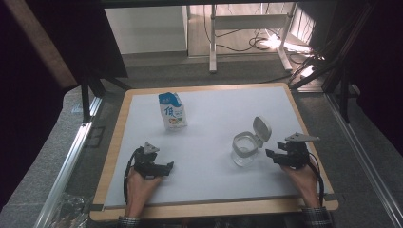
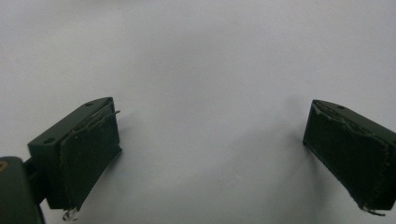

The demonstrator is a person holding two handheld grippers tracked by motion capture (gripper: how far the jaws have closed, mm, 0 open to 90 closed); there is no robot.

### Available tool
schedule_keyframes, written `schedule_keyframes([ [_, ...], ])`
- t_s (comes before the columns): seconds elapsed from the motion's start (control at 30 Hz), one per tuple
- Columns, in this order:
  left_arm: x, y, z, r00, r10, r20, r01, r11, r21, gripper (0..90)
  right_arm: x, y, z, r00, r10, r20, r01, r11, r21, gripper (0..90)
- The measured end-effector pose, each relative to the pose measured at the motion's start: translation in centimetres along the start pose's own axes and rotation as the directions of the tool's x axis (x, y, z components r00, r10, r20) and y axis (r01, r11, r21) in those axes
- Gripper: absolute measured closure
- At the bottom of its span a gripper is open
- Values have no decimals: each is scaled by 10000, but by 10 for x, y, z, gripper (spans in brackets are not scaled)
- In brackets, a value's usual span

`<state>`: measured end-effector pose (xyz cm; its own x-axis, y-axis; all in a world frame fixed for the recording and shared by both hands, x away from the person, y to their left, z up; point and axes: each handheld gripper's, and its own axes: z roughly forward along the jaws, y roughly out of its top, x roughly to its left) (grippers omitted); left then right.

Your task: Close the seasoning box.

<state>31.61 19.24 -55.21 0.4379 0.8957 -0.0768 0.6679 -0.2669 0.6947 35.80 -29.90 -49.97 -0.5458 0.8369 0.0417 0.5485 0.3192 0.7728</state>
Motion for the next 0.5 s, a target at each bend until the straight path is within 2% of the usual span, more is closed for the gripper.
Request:
schedule_keyframes([
  [0.17,3,3,-2,9998,-62,177,61,10000,40,46,-1,-8,4,9999,-41,94,40,10000,56,333],
  [0.5,9,11,-10,9986,117,519,-106,9997,-215,46,2,-17,16,9990,-323,301,303,9975,641,303],
])
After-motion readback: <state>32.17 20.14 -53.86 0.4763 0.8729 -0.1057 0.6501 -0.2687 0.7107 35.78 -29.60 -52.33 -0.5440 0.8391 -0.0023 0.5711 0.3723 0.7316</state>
